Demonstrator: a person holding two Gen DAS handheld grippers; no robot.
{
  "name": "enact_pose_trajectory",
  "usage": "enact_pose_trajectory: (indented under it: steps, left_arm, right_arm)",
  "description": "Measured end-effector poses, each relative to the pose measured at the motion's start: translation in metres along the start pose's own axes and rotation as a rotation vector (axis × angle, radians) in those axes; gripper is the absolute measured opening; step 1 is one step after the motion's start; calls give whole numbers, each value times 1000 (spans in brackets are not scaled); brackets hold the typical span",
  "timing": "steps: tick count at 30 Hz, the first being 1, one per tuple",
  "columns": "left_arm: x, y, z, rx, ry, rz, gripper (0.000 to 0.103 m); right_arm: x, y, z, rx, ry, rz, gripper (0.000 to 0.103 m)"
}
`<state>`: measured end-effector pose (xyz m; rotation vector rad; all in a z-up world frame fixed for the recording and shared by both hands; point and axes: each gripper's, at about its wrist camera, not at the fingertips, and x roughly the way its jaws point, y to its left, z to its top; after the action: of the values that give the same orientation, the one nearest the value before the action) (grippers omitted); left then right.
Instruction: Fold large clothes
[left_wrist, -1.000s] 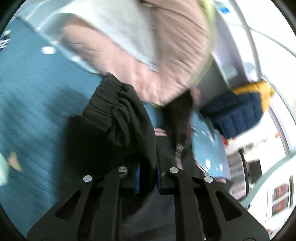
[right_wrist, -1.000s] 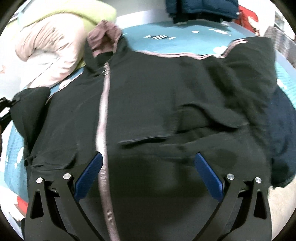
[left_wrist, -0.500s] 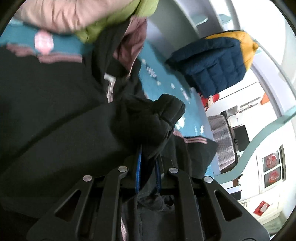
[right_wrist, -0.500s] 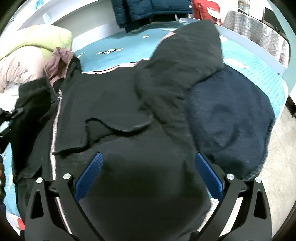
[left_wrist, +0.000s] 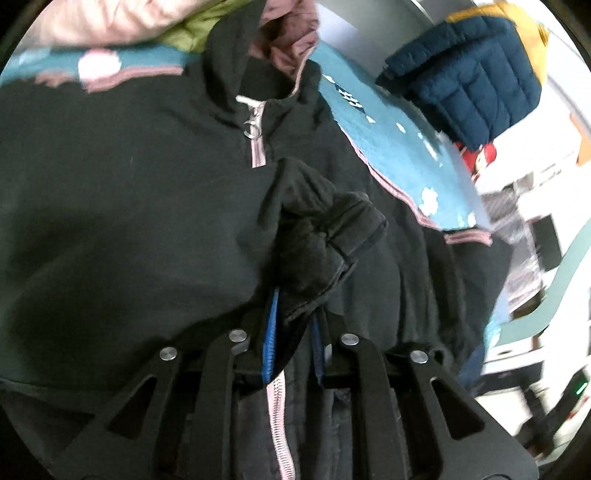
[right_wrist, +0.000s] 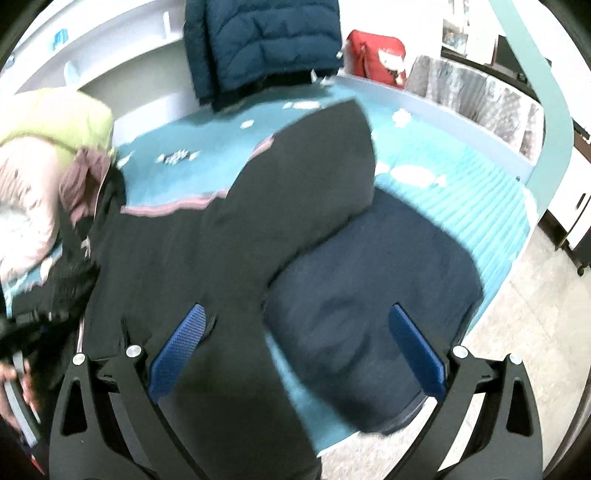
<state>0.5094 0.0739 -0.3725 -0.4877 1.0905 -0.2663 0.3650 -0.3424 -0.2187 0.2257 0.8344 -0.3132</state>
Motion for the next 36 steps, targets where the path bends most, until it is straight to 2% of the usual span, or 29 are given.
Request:
enact_pose_trajectory:
  steps: [1,2,3,7,8,10,11,14,17,20,21,23,27,32,33,34,35,36]
  left_arm:
    - [-3,-6,0,23,-13,8,27]
    - [-5,-13,-3,51,-24,7,45]
    - [-6,-21,-5,88,-27,-5,49]
    - [1,-53,-12,209,-7,-5,50]
    - [7,-57,-14,217,4,-2,55]
    - [15,-56,-17,212,32,12,56]
    - [16,-55,-18,208,38,13,56]
    - [7,-58,-24,227,11,-8,56]
    - [-16,-69,-28,304,-78,7,56]
    - [-41,-71,-29,354,-136,2,61]
    - [-47,-70,-29,347,-149,-3,62]
    - [-59,-63,-28,320,-166,-10,72]
    - [-70,-42,-25,295,-166,64,72]
    - [-84,-1,-18,232,-168,159,73]
    - [-88,8,-18,218,-171,174,74]
    - [-91,17,-17,205,-173,191,75]
    - [-94,25,-17,194,-174,202,75]
    - [-100,37,-18,179,-174,218,75]
  right_arm:
    - [1,-6,8,18,-10,5,96]
    - [4,-17,18,51,-19,15,96]
    - [9,-29,28,96,-20,31,96]
    - [54,-83,57,337,35,158,96]
    - [67,-94,61,402,62,184,96]
    - [94,-116,63,542,117,249,96]
    - [114,-131,61,659,149,305,96]
    - [144,-143,56,801,191,383,96]
    - [156,-137,58,835,187,453,96]
    - [155,-128,63,821,143,535,96]
    - [155,-126,64,821,131,556,96]
    - [162,-124,65,834,146,557,96]
    - [187,-135,54,942,180,597,97]
    - [201,-149,51,1054,112,675,94]
    - [203,-152,51,1085,96,702,86]
    - [204,-153,52,1109,89,727,70]
    - [206,-153,52,1140,82,795,62]
    - [205,-149,57,1138,73,833,47]
